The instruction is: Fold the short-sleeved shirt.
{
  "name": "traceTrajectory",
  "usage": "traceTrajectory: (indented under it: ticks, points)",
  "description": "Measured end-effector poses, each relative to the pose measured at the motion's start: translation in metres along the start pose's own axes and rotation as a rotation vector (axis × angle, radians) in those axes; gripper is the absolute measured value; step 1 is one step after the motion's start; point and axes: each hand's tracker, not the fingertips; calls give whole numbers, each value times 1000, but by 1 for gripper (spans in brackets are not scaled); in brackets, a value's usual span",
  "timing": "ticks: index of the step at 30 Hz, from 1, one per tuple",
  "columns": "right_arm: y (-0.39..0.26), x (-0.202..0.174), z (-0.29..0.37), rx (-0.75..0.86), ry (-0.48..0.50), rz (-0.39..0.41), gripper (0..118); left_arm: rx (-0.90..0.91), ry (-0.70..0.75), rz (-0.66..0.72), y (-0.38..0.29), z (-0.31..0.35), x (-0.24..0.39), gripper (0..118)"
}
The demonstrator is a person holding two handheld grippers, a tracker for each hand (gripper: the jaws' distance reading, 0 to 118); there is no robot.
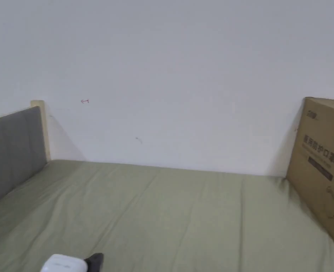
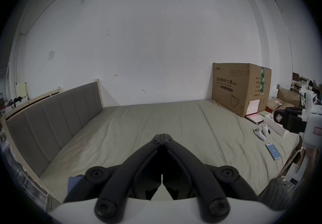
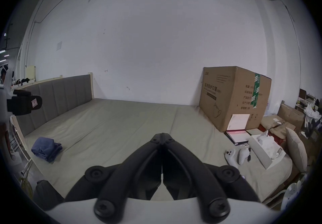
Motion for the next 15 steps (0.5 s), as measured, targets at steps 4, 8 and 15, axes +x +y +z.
traceTrajectory:
  ticks: [4,8,15]
  points:
    - [-4,7,7,5,-12,-30,0,29,25,17,-2,14,-6,0]
    - [-1,11,8,6,-18,-40,0,12,25,6,-2,12,-3,0]
    - [2,14,10,10,-21,-52,0,27,24,12,0,16,-1,0]
